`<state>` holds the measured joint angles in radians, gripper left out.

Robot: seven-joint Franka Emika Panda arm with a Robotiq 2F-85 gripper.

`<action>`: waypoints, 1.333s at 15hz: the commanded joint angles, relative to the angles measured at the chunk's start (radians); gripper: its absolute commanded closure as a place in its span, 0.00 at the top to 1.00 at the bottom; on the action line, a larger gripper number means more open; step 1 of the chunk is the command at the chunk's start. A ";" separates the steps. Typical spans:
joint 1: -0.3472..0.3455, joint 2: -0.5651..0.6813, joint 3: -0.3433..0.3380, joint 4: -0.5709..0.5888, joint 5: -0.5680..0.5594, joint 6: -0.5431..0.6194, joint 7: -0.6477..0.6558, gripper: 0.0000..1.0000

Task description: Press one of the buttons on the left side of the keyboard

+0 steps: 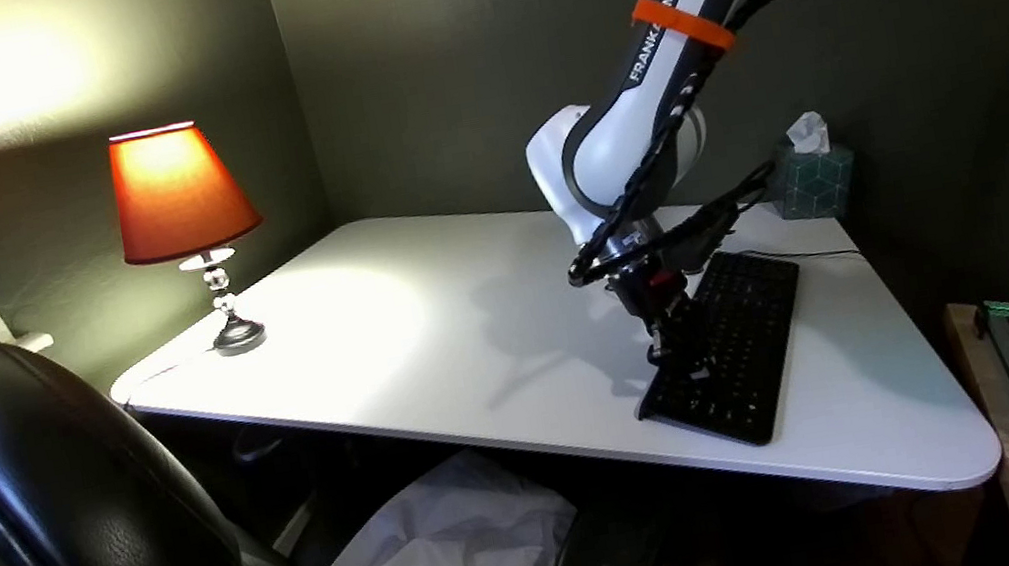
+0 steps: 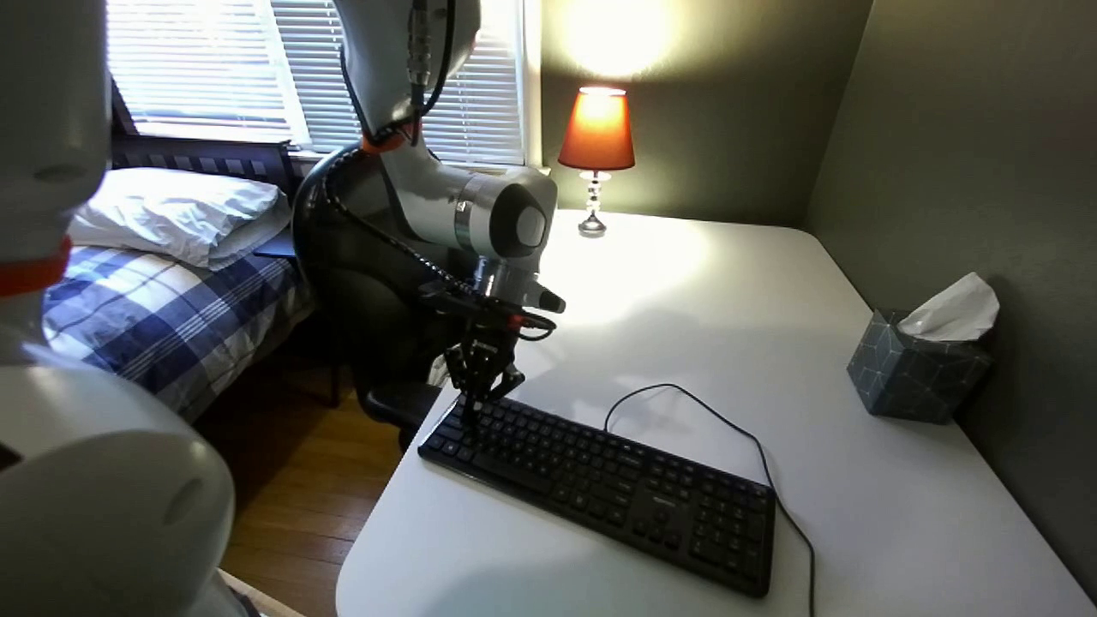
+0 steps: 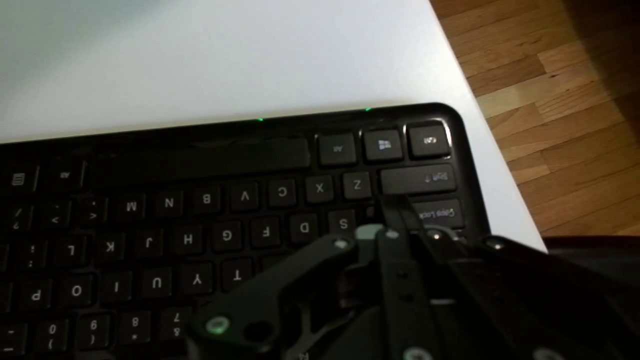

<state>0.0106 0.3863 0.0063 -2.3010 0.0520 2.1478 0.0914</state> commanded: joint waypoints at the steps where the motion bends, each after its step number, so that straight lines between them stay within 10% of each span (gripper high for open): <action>1: 0.007 -0.034 -0.006 -0.025 -0.008 -0.004 0.011 0.29; 11: 0.008 -0.079 -0.009 -0.048 -0.011 0.009 0.023 0.97; 20: 0.014 -0.176 -0.013 -0.114 -0.026 0.050 0.061 1.00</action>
<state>0.0108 0.2779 0.0015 -2.3485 0.0504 2.1546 0.1171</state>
